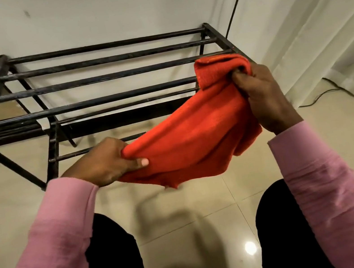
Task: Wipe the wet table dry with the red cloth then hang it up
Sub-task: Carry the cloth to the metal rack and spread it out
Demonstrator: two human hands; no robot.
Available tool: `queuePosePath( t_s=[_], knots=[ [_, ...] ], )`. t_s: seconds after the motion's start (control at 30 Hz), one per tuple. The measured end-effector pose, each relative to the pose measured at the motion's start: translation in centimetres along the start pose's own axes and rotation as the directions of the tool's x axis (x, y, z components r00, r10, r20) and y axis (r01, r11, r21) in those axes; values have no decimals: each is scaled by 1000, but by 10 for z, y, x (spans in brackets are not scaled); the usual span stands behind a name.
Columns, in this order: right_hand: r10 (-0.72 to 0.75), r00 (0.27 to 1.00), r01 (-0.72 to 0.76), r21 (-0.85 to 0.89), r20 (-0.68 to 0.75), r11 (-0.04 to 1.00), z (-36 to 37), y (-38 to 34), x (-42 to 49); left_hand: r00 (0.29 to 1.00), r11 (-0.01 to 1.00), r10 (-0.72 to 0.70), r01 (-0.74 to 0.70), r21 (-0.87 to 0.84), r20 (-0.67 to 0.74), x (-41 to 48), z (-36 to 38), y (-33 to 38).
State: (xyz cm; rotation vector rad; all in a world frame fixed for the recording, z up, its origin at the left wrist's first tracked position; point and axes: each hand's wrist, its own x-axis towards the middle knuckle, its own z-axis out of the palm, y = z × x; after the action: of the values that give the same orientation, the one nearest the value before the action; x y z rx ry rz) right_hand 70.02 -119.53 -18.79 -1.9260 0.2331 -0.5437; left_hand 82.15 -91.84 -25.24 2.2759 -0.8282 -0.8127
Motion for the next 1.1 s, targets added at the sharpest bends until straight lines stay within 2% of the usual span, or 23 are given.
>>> queuePosePath(
  t_s=[0.03, 0.1, 0.17, 0.23, 0.33, 0.4, 0.43, 0.47, 0.53, 0.6, 0.63, 0.7, 0.73, 0.77, 0.87, 0.9, 0.93, 0.97, 1.03, 1.07, 1.1],
  knots=[
    [-10, 1000, 10, 5, 8, 1000, -1, 2, -1, 997, 999, -1, -2, -46, -75, -4, -2, -3],
    [-30, 1000, 29, 82, 6, 996, -2, 2, -2, 982, 935, 16, -81, -345, -187, -16, -5, -2],
    [-31, 999, 28, 187, 13, 982, -4, 1, -1, 969, 764, 16, -171, -622, -247, -26, -8, 1],
    [24, 999, -36, 266, 49, 963, -6, -2, 1, 942, 547, -7, -277, -790, -335, -32, -12, 6],
    [136, 989, -147, 313, 56, 938, -5, -9, 11, 878, 338, -64, -428, -838, -474, -36, -25, 14],
    [165, 986, -156, 224, -22, 962, -1, -17, 27, 832, 253, -71, -518, -817, -550, -33, -44, 17],
    [163, 985, -155, 129, -53, 980, 2, -21, 39, 812, 241, -86, -545, -803, -577, -29, -56, 18],
    [157, 985, -157, 18, -72, 988, 5, -24, 52, 790, 279, -126, -552, -786, -600, -23, -69, 19],
    [162, 984, -172, -183, -67, 968, 13, -28, 80, 730, 480, -257, -473, -739, -633, -7, -92, 21],
    [223, 975, -214, -397, -24, 893, 22, -28, 107, 686, 724, -334, -252, -642, -647, 12, -109, 17],
    [264, 964, -218, -560, 2, 799, 28, -27, 118, 687, 808, -343, -132, -574, -641, 21, -114, 14],
    [360, 932, -176, -829, 33, 532, 39, -21, 131, 719, 901, -322, 33, -433, -616, 34, -119, 5],
    [387, 921, -154, -885, 32, 440, 43, -18, 134, 728, 926, -311, 87, -368, -610, 38, -120, 1],
    [391, 920, -141, -910, 25, 389, 45, -15, 135, 723, 943, -301, 128, -308, -622, 41, -120, -2],
    [357, 934, -136, -928, -3, 347, 40, -9, 142, 662, 960, -279, 204, -190, -696, 50, -117, -11],
    [375, 927, -152, -926, -11, 346, 36, -8, 145, 644, 960, -278, 217, -177, -713, 53, -117, -13],
    [409, 912, -192, -899, -16, 394, 30, -8, 149, 630, 958, -280, 230, -171, -724, 55, -118, -15],
    [451, 892, -258, -823, -2, 507, 23, -10, 150, 621, 955, -288, 243, -170, -729, 57, -120, -18],
    [485, 871, -385, -495, 86, 779, 9, -13, 148, 613, 941, -328, 281, -190, -719, 56, -127, -26],
    [477, 865, -425, -279, 154, 861, 1, -15, 146, 613, 934, -344, 300, -194, -711, 55, -132, -30],
    [467, 857, -443, -148, 220, 884, -4, -15, 144, 612, 928, -357, 315, -196, -706, 54, -137, -33]
  ],
)
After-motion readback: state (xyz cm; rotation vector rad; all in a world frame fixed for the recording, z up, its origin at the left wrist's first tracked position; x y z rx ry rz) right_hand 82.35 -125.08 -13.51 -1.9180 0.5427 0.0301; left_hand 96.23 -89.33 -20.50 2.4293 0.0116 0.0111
